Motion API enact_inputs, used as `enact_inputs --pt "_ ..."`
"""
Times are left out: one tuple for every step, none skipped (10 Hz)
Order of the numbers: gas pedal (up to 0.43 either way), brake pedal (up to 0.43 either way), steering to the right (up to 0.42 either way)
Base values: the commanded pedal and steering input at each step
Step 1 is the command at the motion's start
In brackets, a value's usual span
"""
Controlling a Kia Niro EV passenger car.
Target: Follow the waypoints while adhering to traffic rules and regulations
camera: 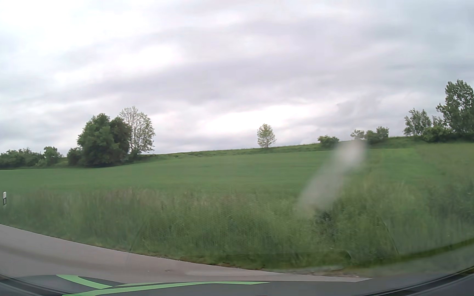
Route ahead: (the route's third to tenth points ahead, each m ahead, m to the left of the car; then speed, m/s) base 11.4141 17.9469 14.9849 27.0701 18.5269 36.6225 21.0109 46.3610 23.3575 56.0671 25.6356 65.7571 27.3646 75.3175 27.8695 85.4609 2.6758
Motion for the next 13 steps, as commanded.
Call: enact_inputs --pt "0.358 0.000 -0.651" --pt "0.390 0.000 -0.651" --pt "0.390 0.000 -0.654" --pt "0.390 0.000 -0.654" --pt "0.398 0.000 -0.652" --pt "0.409 0.000 -0.647" --pt "0.409 0.000 -0.641" --pt "0.429 0.000 -0.636" --pt "0.461 0.000 -0.635" --pt "0.461 0.000 -0.631" --pt "0.461 0.000 -0.610" --pt "0.469 0.000 -0.574" --pt "0.469 0.000 -0.540"
